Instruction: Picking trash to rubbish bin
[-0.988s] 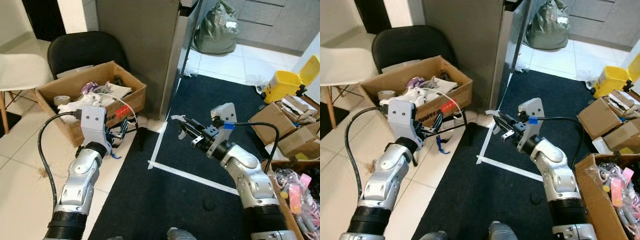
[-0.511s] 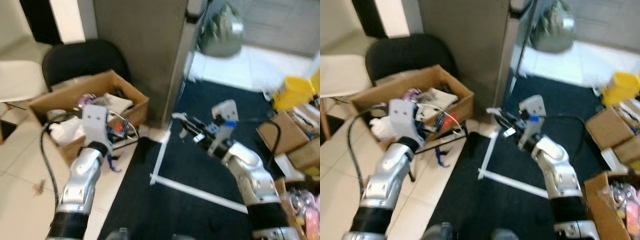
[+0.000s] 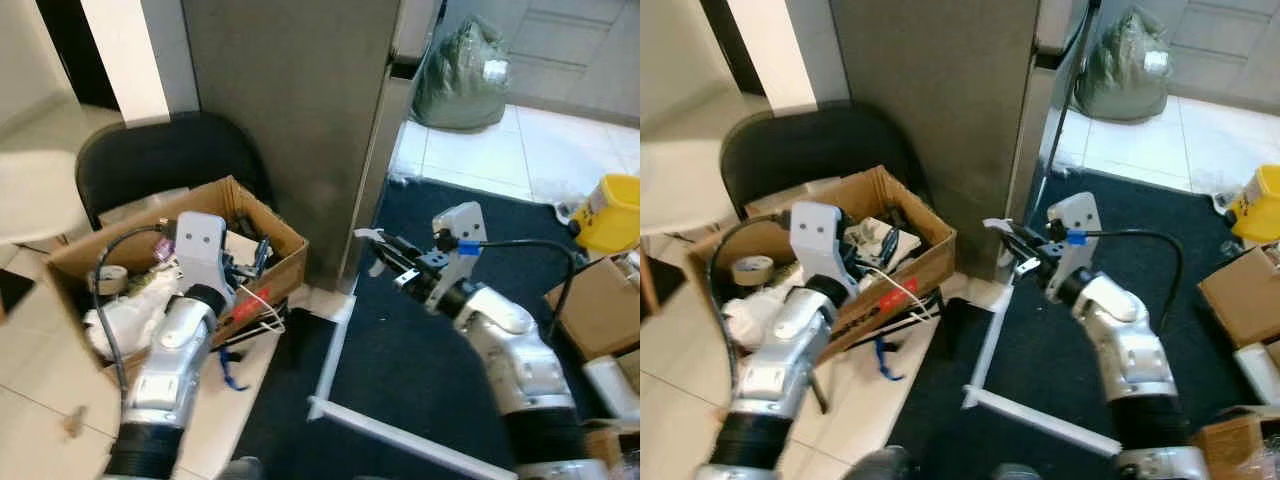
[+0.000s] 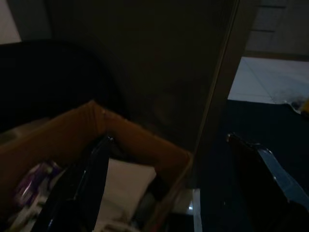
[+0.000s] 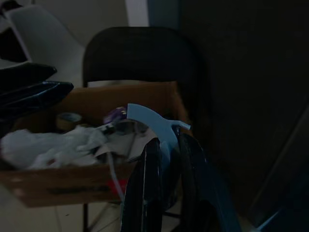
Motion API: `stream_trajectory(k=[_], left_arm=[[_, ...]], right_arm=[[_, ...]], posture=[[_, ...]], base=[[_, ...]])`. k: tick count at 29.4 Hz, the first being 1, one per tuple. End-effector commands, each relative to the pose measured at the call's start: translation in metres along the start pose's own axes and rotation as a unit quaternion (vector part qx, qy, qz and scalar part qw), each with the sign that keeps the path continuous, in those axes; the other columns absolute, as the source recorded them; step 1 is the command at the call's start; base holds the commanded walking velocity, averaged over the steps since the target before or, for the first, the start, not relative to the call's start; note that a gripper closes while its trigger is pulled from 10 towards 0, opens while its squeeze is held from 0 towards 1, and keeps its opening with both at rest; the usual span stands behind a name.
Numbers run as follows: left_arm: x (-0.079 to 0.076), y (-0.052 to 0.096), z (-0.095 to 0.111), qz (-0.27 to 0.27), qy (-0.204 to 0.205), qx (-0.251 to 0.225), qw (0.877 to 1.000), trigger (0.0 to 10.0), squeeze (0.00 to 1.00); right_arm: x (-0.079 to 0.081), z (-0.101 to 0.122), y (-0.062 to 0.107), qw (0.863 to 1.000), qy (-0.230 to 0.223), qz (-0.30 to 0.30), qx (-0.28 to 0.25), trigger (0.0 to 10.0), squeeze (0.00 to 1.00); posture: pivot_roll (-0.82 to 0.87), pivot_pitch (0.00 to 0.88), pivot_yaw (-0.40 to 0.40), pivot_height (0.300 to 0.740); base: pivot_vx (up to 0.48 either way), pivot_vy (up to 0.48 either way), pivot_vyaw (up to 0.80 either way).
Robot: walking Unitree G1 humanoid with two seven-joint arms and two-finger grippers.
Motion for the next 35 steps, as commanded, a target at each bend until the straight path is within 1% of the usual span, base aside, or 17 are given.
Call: stream_trajectory(k=[1, 5, 20, 26, 28, 31, 35], left_arm=[[-0.003, -0.001, 0.0, -0.007, -0.001, 0.001, 1.0, 10.0, 0.0], [-0.001, -0.001, -0.002, 0.001, 0.004, 0.009, 1.0, 10.0, 0.0], [0.001, -0.002, -0.002, 0.011, 0.008, 0.009, 1.0, 10.0, 0.0], [0.001, -0.002, -0.001, 0.012, 0.007, 0.01, 1.0, 10.0, 0.0], [0.0, -0.002, -0.001, 0.012, 0.007, 0.01, 1.0, 10.0, 0.0], [0.001, -0.001, -0.001, 0.012, 0.007, 0.011, 1.0, 10.0, 0.0], [0.004, 0.0, -0.002, 0.016, 0.005, 0.012, 1.0, 10.0, 0.0]], right_arm=[[-0.002, 0.002, 0.002, 1.0, 0.01, -0.001, 0.002, 10.0, 0.0], [-0.002, 0.002, 0.001, 1.0, 0.014, 0.002, 0.006, 10.0, 0.0], [-0.003, 0.0, 0.003, 1.0, 0.021, 0.005, 0.012, 10.0, 0.0], [-0.005, -0.005, 0.005, 1.0, 0.02, 0.004, 0.015, 10.0, 0.0], [-0.006, -0.007, 0.006, 1.0, 0.012, -0.001, 0.014, 10.0, 0.0], [-0.008, -0.009, 0.006, 1.0, 0.017, -0.009, 0.017, 10.0, 0.0], [-0.01, -0.004, 0.002, 0.999, 0.025, -0.02, 0.017, 10.0, 0.0]], posture=[[-0.05, 0.0, -0.039, 0.74], [-0.05, 0.0, -0.038, 0.74], [-0.05, 0.0, -0.042, 0.74], [-0.04, 0.0, -0.045, 0.74], [-0.04, 0.0, -0.045, 0.74], [-0.04, 0.0, -0.044, 0.74], [-0.04, 0.0, -0.044, 0.74]], base=[[0.48, 0.0, 0.8], [0.316, 0.0, 0.8], [0.0, 0.0, 0.8], [0.0, 0.0, 0.8], [0.0, 0.0, 0.8], [0.0, 0.0, 0.8], [0.0, 0.0, 0.0]])
Point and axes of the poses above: a point about 5 cm out from each wrist's last joint towards the gripper, its own y axis pointing back from the gripper into the wrist, its own z axis along the axis of the wrist's last joint, x = y × z, the point moved 2 cm from there along -y, pointing out of the wrist towards the gripper, and after that the axes turned 7 degrees about -y, right-handed, at the moved point
